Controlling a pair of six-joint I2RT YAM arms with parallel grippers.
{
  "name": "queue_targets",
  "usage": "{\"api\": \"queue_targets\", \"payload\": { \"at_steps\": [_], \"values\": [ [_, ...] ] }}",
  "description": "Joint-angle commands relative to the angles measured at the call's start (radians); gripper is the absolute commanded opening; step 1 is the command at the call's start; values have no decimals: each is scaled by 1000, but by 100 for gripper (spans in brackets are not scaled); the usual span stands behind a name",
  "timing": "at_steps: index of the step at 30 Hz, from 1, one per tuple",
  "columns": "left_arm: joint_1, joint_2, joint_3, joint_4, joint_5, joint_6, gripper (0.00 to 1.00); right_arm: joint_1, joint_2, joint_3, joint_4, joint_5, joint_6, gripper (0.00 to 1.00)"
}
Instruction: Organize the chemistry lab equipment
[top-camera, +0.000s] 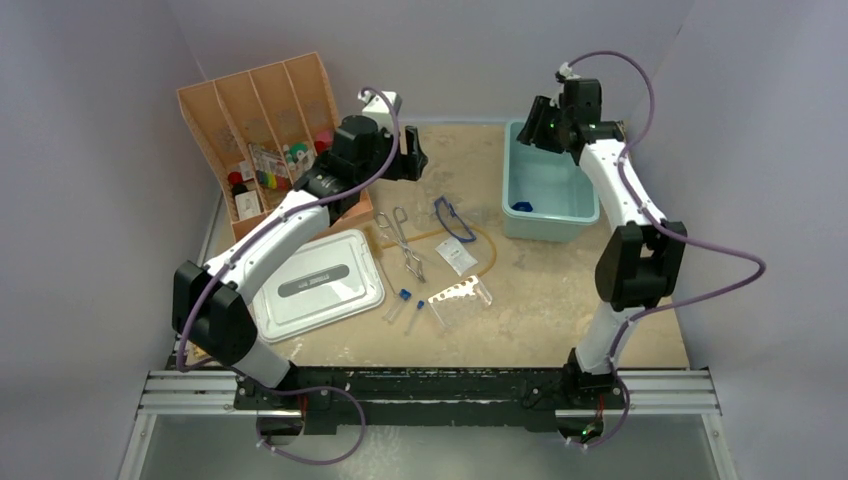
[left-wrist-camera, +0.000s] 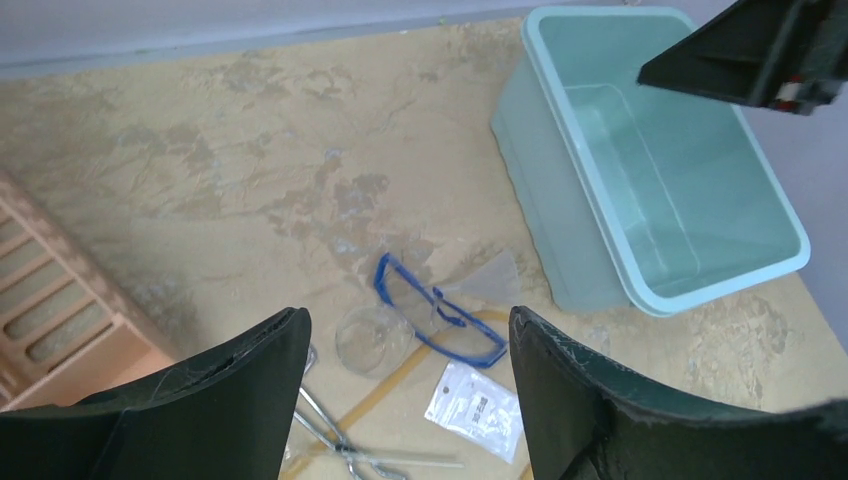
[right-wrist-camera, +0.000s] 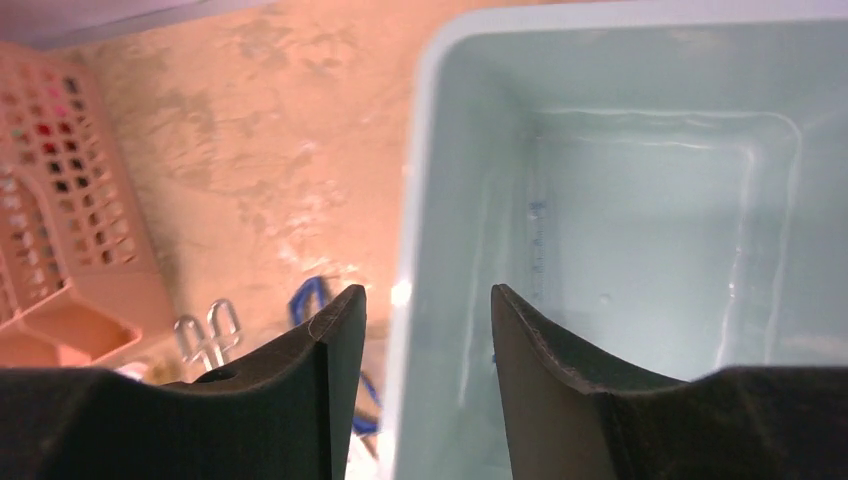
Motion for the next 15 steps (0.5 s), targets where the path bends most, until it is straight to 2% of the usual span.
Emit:
{"api": "queue_targets", "payload": {
  "at_steps": [1, 4, 8, 15],
  "values": [
    [0, -84, -76, 29, -68, -71, 71, 126, -103, -39, 13, 41, -74, 50],
    [2, -98, -121, 14, -147, -145, 71, 207, -132, -61, 7, 36, -104, 46],
    [26, -104, -158, -34, -231, -234, 70, 319, -148, -147, 65, 75, -116, 46],
    [118, -143, -230, -98, -346, -380, 70, 460, -42, -93, 11, 101, -116, 46]
  ]
}}
